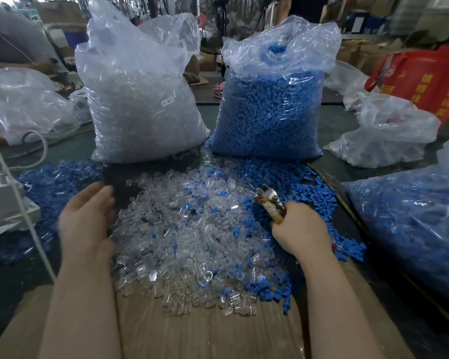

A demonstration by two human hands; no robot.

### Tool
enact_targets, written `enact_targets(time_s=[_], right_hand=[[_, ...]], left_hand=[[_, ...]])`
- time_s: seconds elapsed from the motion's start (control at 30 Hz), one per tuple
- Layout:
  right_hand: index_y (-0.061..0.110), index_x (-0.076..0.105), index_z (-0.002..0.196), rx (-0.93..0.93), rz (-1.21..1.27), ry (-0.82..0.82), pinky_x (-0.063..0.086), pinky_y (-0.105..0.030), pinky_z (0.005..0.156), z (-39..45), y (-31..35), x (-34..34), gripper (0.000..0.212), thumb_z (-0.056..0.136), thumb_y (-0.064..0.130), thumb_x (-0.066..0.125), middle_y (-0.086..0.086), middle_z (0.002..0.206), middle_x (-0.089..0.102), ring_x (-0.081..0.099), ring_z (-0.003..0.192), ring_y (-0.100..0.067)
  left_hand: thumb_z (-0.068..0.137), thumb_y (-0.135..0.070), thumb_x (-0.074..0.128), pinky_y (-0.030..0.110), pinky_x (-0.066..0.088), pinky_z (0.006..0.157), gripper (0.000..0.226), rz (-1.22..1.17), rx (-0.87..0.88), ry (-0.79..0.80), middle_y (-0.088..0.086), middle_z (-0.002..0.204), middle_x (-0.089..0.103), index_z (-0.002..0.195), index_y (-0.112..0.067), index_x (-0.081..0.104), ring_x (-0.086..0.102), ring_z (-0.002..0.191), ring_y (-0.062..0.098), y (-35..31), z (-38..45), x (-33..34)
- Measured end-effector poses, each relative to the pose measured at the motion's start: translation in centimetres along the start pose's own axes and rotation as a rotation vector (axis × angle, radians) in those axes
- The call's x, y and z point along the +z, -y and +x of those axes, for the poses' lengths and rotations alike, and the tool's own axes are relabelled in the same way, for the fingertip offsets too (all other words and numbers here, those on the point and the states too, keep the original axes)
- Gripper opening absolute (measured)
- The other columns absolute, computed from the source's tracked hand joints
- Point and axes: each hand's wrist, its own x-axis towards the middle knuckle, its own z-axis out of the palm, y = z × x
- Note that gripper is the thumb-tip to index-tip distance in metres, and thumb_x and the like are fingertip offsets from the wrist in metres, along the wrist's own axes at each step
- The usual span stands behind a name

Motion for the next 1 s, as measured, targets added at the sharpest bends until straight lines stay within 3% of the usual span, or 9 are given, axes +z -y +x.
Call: enact_targets(time_s=[0.13, 0.2, 0.27, 0.33, 0.4, 0.57, 0.67, 0.83, 1.0], right_hand=[[0.015, 0.055, 0.099, 0.018, -0.005, 0.004, 0.038, -0.033, 0.066, 0.1, 0.4, 0.2, 0.018, 0.088, 0.028, 0.061, -0.008, 0.099, 0.057, 0.052, 0.079, -0.029], [0.014, 0.054, 0.097, 0.019, -0.001, -0.005, 0.037, -0.033, 0.064, 0.1, 0.5, 0.2, 0.016, 0.088, 0.025, 0.06, -0.008, 0.097, 0.056, 0.051, 0.078, -0.028], [0.015, 0.05, 0.095, 0.024, 0.001, -0.026, 0.035, -0.033, 0.064, 0.1, 0.5, 0.3, 0.016, 0.089, 0.025, 0.06, -0.006, 0.094, 0.051, 0.048, 0.075, -0.027], [0.017, 0.045, 0.094, 0.023, -0.007, -0.041, 0.034, -0.034, 0.066, 0.0, 0.7, 0.4, 0.019, 0.089, 0.027, 0.061, -0.003, 0.093, 0.043, 0.044, 0.075, -0.025], [0.018, 0.044, 0.094, 0.01, -0.002, -0.049, 0.034, -0.034, 0.067, 0.1, 0.8, 0.6, 0.02, 0.089, 0.027, 0.062, -0.002, 0.093, 0.04, 0.042, 0.074, -0.024], [0.018, 0.047, 0.092, -0.011, 0.011, -0.065, 0.033, -0.034, 0.064, 0.1, 0.9, 0.9, 0.016, 0.087, 0.025, 0.06, -0.001, 0.089, 0.041, 0.042, 0.073, -0.024], [0.019, 0.046, 0.092, -0.011, 0.005, -0.076, 0.035, -0.034, 0.063, 0.0, 0.9, 1.0, 0.017, 0.087, 0.025, 0.061, 0.0, 0.089, 0.04, 0.043, 0.073, -0.024], [0.02, 0.049, 0.091, -0.01, -0.017, -0.069, 0.037, -0.034, 0.061, 0.1, 0.9, 0.9, 0.015, 0.086, 0.025, 0.062, 0.0, 0.089, 0.043, 0.045, 0.072, -0.023], [0.02, 0.051, 0.092, -0.031, -0.021, -0.125, 0.033, -0.032, 0.059, -0.1, 1.0, 1.2, 0.012, 0.086, 0.022, 0.061, -0.001, 0.089, 0.049, 0.044, 0.07, -0.023]], left_hand=[[0.083, -0.027, 0.075, 0.009, 0.048, 0.062, 0.025, 0.574, 0.14, 0.555, -0.017, 0.095, 0.071, 0.106, -0.033, 0.068, 0.065, 0.077, -0.009, -0.6, -3.8, 4.3], [0.082, -0.036, 0.074, 0.016, 0.051, 0.081, 0.038, 0.834, 0.185, 0.739, -0.025, 0.109, 0.062, 0.119, -0.033, 0.063, 0.061, 0.089, -0.008, 0.3, -5.5, 6.0], [0.082, -0.05, 0.07, 0.042, 0.035, 0.111, 0.056, 1.152, 0.242, 0.816, -0.016, 0.134, 0.051, 0.134, -0.035, 0.053, 0.052, 0.12, 0.008, 1.6, -6.4, 7.5], [0.084, -0.058, 0.064, 0.053, 0.022, 0.118, 0.066, 1.383, 0.321, 0.821, -0.005, 0.153, 0.036, 0.143, -0.04, 0.041, 0.04, 0.137, 0.021, 2.7, -7.1, 8.6], [0.087, -0.053, 0.063, 0.049, 0.027, 0.116, 0.066, 1.418, 0.404, 0.807, -0.001, 0.156, 0.031, 0.146, -0.04, 0.037, 0.037, 0.138, 0.023, 3.6, -7.5, 8.9], [0.091, -0.034, 0.066, 0.031, 0.047, 0.09, 0.034, 1.294, 0.513, 0.707, -0.004, 0.129, 0.053, 0.125, -0.034, 0.061, 0.057, 0.107, 0.016, 4.2, -7.6, 9.0], [0.094, -0.034, 0.062, 0.025, 0.042, 0.077, 0.02, 1.282, 0.568, 0.661, -0.007, 0.112, 0.058, 0.113, -0.032, 0.067, 0.057, 0.095, 0.012, 4.2, -7.4, 9.0], [0.098, -0.046, 0.05, 0.022, 0.036, 0.066, 0.027, 1.302, 0.649, 0.645, -0.012, 0.095, 0.047, 0.112, -0.031, 0.069, 0.048, 0.076, 0.007, 4.4, -7.5, 9.2], [0.098, -0.045, 0.051, 0.03, 0.048, 0.083, 0.037, 1.292, 0.687, 0.619, -0.004, 0.117, 0.06, 0.132, -0.03, 0.058, 0.06, 0.098, 0.015, 4.3, -7.7, 9.2]])
